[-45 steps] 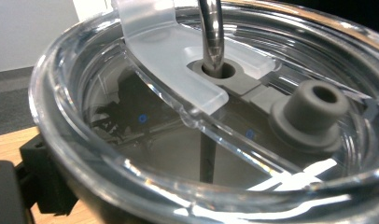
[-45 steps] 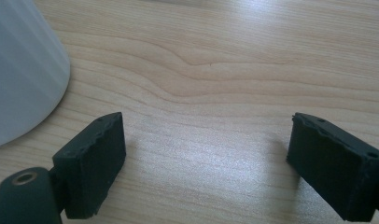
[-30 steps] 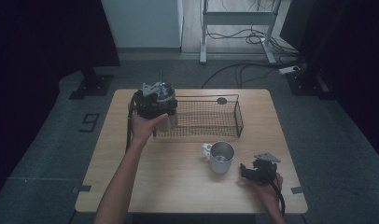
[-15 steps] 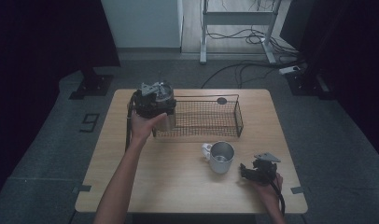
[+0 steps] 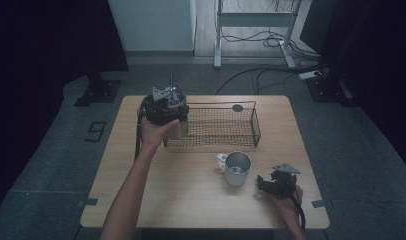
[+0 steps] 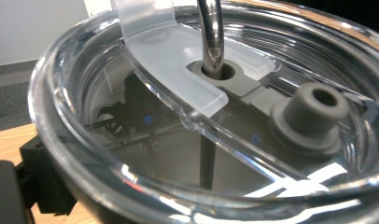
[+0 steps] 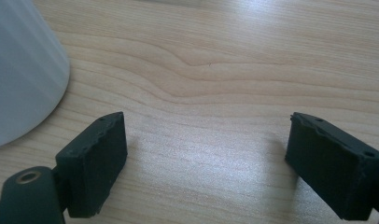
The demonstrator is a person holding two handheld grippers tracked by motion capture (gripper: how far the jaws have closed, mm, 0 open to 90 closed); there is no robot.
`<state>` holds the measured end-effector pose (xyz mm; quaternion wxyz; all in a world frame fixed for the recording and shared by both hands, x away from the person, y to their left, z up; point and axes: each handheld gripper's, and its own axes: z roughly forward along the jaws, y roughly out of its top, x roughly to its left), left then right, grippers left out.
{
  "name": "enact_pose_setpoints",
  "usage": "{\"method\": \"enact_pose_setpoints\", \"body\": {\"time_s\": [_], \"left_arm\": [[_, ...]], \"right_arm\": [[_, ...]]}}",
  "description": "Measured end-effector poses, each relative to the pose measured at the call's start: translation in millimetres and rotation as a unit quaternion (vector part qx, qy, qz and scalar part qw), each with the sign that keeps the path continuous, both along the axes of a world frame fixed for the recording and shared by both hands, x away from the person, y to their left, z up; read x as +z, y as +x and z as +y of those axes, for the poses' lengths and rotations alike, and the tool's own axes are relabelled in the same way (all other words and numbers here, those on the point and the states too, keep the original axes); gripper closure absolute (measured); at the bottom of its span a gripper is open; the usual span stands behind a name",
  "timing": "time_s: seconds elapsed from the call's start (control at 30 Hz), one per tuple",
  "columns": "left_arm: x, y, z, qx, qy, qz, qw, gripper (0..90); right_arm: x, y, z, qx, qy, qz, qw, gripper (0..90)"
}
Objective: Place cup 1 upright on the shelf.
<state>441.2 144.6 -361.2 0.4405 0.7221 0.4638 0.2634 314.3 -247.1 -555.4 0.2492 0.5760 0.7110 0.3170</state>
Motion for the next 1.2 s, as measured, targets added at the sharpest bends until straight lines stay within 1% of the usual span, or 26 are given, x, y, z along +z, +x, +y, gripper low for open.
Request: {"method": "enact_pose_setpoints", "body": {"time_s": [0.53, 0.63, 0.7, 0.83, 0.97, 1.2], "left_arm": [[-3.1, 5.0, -1.3, 0.002, 0.001, 0.004, 1.0000, 3.9], [-2.2, 6.2, -0.2, 0.006, -0.001, 0.002, 1.0000, 3.9], [-2.5, 7.0, 1.5, 0.004, -0.002, 0.003, 1.0000, 3.9], [-3.0, 8.8, 3.7, 0.009, -0.001, 0.005, 1.0000, 3.9], [-3.7, 12.0, 5.3, 0.010, -0.006, 0.006, 0.9999, 3.9], [-4.2, 18.6, 4.6, 0.013, -0.004, 0.007, 0.9999, 3.9]], "right_arm": [[0.0, 0.0, 0.0, 0.000, 0.000, 0.000, 1.0000, 12.2], [0.0, 0.0, 0.0, 0.000, 0.000, 0.000, 1.0000, 12.3], [0.0, 0.0, -0.1, 0.000, 0.000, 0.000, 1.0000, 12.4], [0.0, 0.0, -0.1, 0.000, 0.000, 0.000, 1.0000, 12.4], [0.0, -0.1, -0.1, 0.000, 0.000, 0.000, 1.0000, 12.4], [0.1, -0.2, -0.1, 0.000, 0.000, 0.000, 1.0000, 12.6]]}}
